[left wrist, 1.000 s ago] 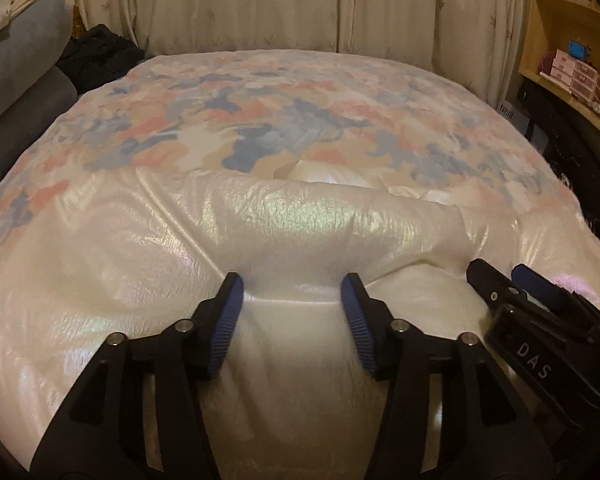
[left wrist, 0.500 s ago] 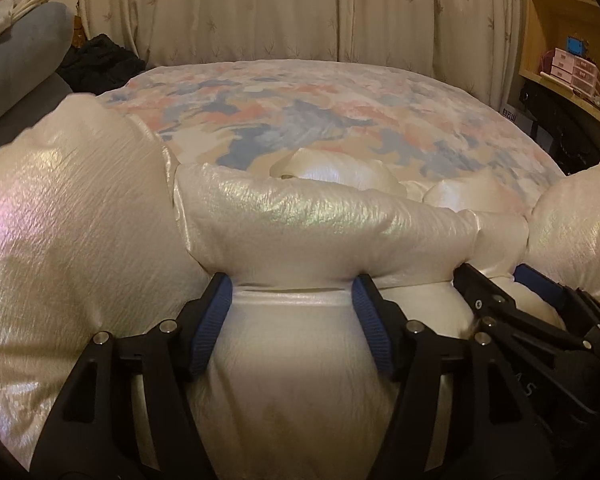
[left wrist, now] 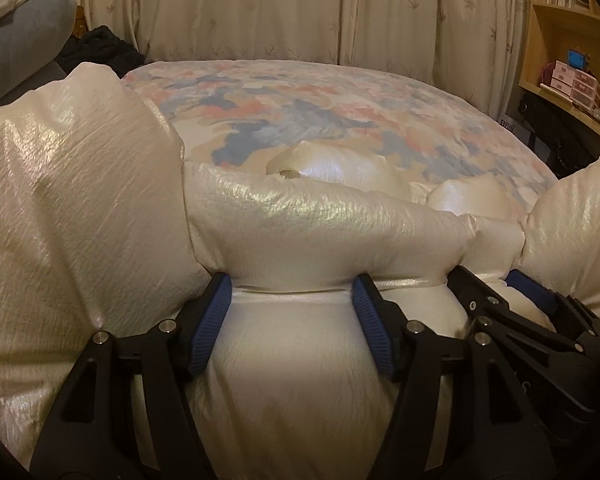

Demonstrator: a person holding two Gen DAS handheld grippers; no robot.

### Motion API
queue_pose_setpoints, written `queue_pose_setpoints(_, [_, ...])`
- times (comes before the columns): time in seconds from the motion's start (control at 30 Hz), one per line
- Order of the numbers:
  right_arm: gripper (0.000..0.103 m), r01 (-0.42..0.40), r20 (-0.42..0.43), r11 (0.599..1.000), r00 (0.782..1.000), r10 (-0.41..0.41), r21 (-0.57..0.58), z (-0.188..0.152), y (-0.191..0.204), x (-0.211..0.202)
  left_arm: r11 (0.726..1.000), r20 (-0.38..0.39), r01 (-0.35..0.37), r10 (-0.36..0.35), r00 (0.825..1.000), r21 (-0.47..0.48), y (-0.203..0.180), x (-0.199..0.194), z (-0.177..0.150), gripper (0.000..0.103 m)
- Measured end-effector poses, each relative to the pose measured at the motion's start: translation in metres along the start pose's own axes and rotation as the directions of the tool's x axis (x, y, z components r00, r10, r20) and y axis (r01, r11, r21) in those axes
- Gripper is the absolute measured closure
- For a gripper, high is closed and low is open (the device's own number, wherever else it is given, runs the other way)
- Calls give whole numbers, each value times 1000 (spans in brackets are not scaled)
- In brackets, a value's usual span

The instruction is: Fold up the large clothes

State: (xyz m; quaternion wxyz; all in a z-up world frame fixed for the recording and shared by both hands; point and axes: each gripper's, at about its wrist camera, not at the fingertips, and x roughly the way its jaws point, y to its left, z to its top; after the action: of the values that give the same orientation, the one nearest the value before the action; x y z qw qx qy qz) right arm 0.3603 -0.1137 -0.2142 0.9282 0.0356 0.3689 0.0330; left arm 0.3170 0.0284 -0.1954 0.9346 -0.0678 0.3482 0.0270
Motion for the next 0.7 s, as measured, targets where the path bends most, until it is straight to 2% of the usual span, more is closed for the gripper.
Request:
queue_pose_setpoints(0.5, [31,-13,-12,1000,1000,14,18,1,-2,3,1000,-33,-2,2,999,-8,0,7,3,42])
queue_pose_setpoints(0.7, [31,-12,-57,1000,998,13,27,9,-3,7,1000,-105,-29,30,994,6,-5,16,13,41])
